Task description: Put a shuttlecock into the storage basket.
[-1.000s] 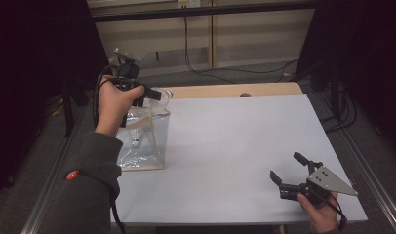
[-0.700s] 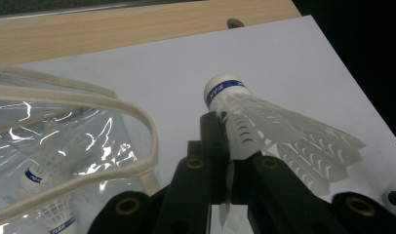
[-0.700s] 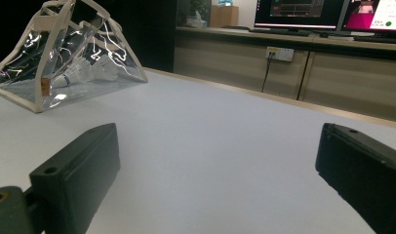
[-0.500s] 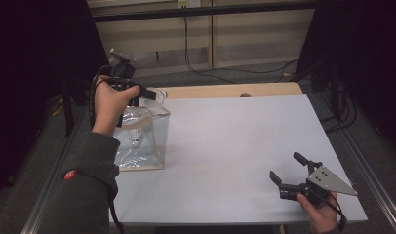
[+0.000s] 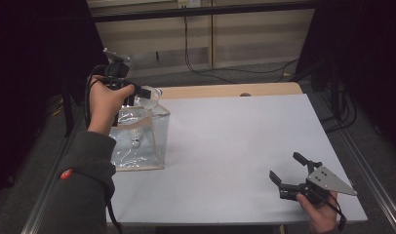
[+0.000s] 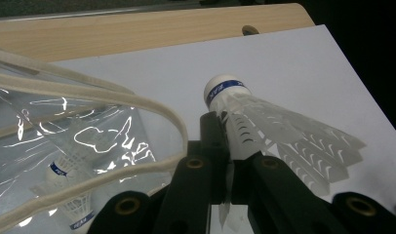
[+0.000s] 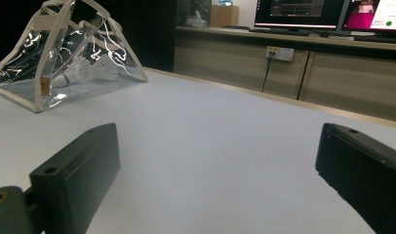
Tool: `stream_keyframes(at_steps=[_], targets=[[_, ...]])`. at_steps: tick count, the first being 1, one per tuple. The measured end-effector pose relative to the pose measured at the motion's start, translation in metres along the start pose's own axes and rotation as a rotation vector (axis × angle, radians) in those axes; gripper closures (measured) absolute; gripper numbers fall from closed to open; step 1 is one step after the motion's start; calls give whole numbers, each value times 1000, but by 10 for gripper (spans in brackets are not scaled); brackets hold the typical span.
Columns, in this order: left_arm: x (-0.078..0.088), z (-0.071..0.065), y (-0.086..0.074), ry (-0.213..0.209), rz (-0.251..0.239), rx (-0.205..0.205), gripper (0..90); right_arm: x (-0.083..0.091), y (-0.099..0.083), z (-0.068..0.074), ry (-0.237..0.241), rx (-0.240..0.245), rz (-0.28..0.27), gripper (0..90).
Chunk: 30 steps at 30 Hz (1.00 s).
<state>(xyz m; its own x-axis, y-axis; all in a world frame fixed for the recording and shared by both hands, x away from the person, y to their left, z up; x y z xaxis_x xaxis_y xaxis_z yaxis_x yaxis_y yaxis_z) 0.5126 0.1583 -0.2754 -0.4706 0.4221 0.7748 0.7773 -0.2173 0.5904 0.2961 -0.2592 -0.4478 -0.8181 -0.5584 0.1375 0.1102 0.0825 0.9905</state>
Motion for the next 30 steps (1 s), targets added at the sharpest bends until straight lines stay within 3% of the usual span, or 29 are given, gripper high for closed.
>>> stream_keyframes(at_steps=[11,13,30], targets=[[2,7,2,16,-13,20,892,0,0,0,0,-7,-1,24],[1,8,3,17,-21,39,892,0,0,0,0,-6,-1,24],[4,24,5,49,-34,45,892,-4,-2,0,9,-5,5,24]])
Point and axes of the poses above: each handheld gripper's, and its own axes: x roughly backward along the jaws, y roughly out of its top, z roughly to its left, the point moved 6 cm from there along -x, roughly forward along the jaws, and after that the axes turned 7 degrees about y, right-handed, at the moved point
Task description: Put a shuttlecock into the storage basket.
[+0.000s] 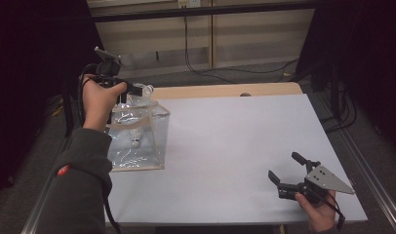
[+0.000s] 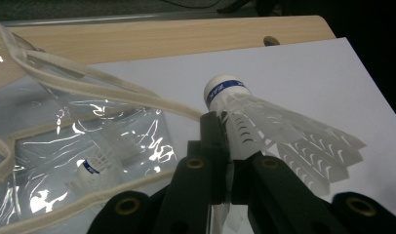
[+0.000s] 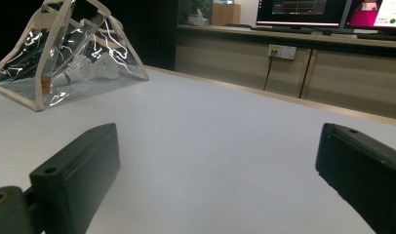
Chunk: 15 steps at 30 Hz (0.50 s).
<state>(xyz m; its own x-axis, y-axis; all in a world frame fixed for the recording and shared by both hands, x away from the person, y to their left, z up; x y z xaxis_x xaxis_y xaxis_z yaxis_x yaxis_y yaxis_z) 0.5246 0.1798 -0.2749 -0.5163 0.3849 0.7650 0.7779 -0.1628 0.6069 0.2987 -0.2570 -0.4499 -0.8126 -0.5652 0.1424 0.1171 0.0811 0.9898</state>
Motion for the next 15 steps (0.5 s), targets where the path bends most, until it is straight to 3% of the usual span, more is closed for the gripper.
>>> stream_keyframes(at_steps=[15], targets=[[-4,12,3,26,-7,14,892,0,-1,-2,-5,-3,0,24]])
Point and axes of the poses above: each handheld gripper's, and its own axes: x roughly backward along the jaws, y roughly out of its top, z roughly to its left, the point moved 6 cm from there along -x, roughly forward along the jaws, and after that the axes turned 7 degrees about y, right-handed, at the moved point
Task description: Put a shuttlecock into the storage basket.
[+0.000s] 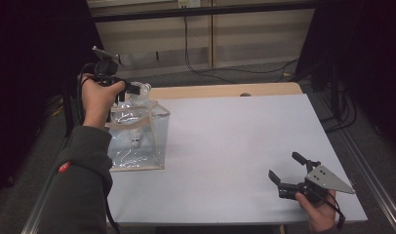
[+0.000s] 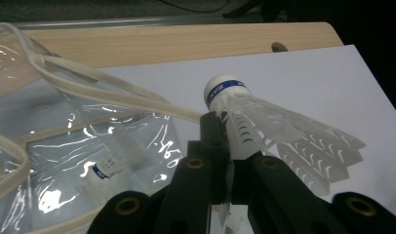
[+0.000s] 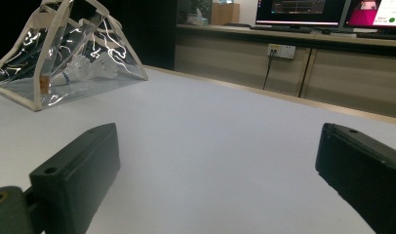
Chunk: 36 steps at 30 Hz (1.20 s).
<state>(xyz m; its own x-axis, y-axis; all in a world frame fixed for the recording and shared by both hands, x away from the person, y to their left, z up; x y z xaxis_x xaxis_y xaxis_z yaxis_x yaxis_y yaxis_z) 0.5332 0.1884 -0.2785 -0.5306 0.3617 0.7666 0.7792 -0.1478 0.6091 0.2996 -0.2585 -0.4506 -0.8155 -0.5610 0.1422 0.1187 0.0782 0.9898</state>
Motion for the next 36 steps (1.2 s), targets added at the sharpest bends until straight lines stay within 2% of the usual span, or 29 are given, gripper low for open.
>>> stream_keyframes(at_steps=[6,8,9,21,28,36], targets=[[-1,5,0,14,0,5,892,0,0,0,0,1,0,24],[-1,6,1,18,-9,23,893,0,0,0,1,3,1,24],[0,7,1,19,-6,13,893,0,0,0,2,4,3,24],[-3,18,1,61,-14,27,892,0,1,-1,-2,5,-1,24],[-6,20,2,51,-13,35,894,1,1,-1,-4,4,-1,24],[-8,25,2,66,-11,32,893,1,0,-2,-6,3,0,24]])
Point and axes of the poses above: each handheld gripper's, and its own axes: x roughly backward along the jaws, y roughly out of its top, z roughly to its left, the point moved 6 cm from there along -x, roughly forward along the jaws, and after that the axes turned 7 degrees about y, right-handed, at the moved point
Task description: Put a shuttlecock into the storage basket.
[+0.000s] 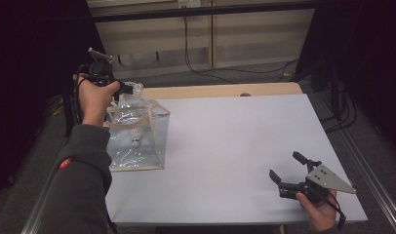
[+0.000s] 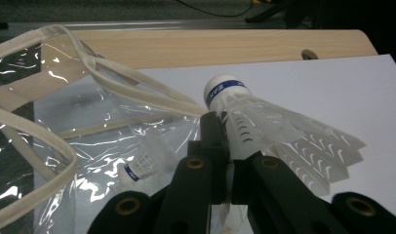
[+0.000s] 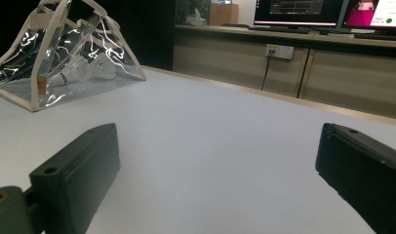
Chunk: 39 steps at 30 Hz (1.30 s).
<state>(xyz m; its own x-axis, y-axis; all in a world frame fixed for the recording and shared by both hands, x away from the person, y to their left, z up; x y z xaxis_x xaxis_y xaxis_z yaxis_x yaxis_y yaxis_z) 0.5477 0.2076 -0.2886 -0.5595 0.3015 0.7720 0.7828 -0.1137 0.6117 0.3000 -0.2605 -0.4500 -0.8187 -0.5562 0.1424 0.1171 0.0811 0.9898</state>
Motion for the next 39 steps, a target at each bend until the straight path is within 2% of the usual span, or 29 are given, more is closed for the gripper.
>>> stream_keyframes(at_steps=[8,25,27,28,39], targets=[[-2,7,0,13,1,12,893,0,0,0,1,-3,0,24],[-6,26,-2,71,3,31,889,-1,-1,-1,-2,-3,4,24],[-6,26,-2,78,4,43,888,-1,-1,-1,-1,-2,5,24],[-6,29,-3,91,9,35,887,-1,-1,0,0,-2,4,24],[-6,38,-4,119,7,49,883,-2,-1,0,5,-1,3,24]])
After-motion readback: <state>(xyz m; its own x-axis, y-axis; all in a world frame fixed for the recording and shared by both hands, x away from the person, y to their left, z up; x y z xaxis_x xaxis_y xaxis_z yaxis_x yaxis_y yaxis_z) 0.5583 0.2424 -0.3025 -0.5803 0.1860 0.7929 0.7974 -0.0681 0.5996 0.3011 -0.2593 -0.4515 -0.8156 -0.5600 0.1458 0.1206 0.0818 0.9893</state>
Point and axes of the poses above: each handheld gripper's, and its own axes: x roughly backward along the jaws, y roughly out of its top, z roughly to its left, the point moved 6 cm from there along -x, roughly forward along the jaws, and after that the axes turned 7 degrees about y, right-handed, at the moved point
